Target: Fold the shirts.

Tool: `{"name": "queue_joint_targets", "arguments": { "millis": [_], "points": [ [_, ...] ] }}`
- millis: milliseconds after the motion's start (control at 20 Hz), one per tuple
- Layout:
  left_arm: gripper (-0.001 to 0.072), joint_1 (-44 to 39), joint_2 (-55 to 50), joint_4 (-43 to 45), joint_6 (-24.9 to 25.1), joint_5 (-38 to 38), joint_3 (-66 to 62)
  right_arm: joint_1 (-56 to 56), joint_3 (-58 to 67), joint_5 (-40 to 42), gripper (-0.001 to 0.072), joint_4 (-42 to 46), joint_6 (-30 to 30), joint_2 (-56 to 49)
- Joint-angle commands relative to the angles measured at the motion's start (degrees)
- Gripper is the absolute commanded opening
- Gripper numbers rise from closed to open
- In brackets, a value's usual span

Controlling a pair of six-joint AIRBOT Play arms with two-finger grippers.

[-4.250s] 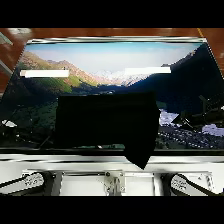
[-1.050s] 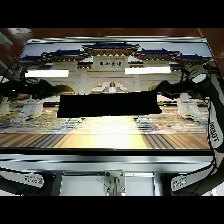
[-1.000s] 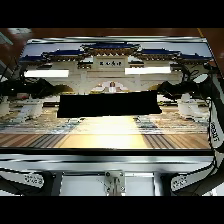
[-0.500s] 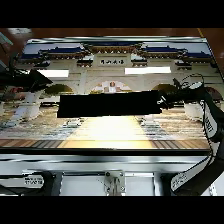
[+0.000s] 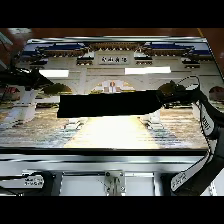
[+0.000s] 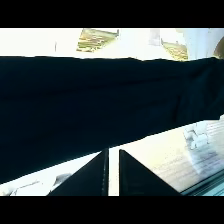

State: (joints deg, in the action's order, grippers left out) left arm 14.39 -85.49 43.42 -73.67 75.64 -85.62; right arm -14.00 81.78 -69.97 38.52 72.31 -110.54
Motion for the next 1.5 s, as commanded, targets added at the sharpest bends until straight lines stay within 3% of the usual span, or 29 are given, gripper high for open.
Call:
{"name": "queue_joint_targets", "arguments": {
  "millis": [0, 350, 500, 600, 800, 950, 1200, 1300, 1450],
  "points": [
    [0.0058, -5.40, -0.76, -0.02, 1.64, -5.29, 0.52, -0.66, 0.07, -3.10, 0.0060, -1.46, 0.59, 4.98],
    [0.0040, -26.99, -11.13, -1.75, 0.92, -16.65, 1.64, -0.20, 0.07, -11.34, 0.0060, 4.72, 6.86, 24.35],
    [0.0040, -34.67, -16.57, -12.52, 1.38, -23.63, 1.60, -0.17, 0.07, -13.86, 0.0060, 8.37, 9.99, 30.71],
    [0.0040, -39.19, -19.74, -20.09, 4.39, -29.42, 1.51, -0.17, 0.07, -15.43, 0.0060, 8.55, 10.73, 33.97],
    [0.0040, -45.64, -25.38, -35.69, 8.72, -29.53, 0.68, -0.17, 0.07, -16.39, 0.0061, 8.41, 11.76, 37.92],
    [0.0039, -50.18, -28.55, -40.50, 7.39, -27.47, 0.70, -0.17, 0.07, -17.05, 0.0061, 8.37, 11.76, 39.36],
    [0.0038, -51.52, -31.76, -44.70, 7.34, -23.76, 0.72, -0.17, 0.04, -16.70, 0.0061, 8.55, 12.37, 39.69],
    [0.0036, -48.22, -30.29, -46.53, 10.73, -24.20, 0.72, 0.72, 0.04, -16.52, 0.0061, 9.86, 12.35, 39.65],
    [0.0035, -39.36, -23.89, -41.92, 12.59, -24.15, 0.74, 7.56, -0.13, -13.64, 0.0061, 18.62, 12.81, 38.64]
  ]
}}
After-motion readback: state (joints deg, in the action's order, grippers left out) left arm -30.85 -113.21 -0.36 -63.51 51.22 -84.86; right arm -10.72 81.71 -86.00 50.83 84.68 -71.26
